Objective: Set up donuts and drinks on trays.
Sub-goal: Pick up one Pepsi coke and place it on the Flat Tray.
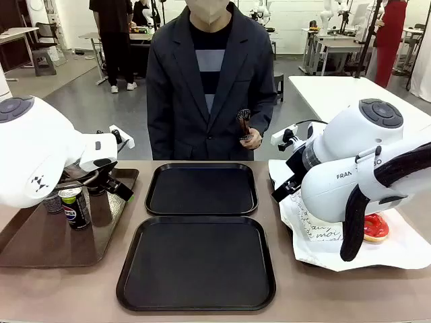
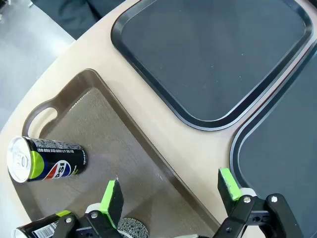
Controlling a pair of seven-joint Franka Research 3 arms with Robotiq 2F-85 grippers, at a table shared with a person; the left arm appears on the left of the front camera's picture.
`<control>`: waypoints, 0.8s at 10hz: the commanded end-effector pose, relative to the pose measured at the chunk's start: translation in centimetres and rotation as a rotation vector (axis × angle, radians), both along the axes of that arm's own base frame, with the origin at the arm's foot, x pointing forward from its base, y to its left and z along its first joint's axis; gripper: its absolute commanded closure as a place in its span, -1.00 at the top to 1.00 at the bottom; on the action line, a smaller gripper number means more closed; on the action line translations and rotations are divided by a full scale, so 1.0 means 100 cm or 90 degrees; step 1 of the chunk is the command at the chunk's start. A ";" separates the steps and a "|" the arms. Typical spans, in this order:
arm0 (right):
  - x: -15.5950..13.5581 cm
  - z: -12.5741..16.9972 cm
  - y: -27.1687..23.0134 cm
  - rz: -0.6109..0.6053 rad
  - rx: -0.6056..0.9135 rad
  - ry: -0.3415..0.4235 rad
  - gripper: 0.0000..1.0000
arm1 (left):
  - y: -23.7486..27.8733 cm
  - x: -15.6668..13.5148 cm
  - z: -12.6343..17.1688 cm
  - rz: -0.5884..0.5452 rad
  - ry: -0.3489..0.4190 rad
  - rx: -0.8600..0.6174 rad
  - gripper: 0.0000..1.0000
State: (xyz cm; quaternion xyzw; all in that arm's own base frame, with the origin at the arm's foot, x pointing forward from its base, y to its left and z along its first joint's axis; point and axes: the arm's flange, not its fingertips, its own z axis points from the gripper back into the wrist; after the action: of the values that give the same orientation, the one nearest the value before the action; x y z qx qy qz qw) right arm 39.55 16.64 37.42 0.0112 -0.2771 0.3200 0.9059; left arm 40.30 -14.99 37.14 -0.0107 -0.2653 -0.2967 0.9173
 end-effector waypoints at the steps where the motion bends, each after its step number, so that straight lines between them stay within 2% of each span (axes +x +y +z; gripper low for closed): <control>1: 0.000 0.000 0.000 0.000 0.000 0.000 1.00 | 0.000 0.000 0.000 0.000 0.000 0.000 1.00; 8: 0.000 0.000 0.000 0.000 0.000 0.000 1.00 | 0.000 0.000 0.000 0.000 0.000 0.000 1.00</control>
State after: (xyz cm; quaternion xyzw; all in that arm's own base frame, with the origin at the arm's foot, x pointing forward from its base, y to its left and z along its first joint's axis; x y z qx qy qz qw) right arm 39.55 16.63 37.42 0.0112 -0.2771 0.3198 0.9060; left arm 40.30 -14.99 37.14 -0.0107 -0.2653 -0.2966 0.9173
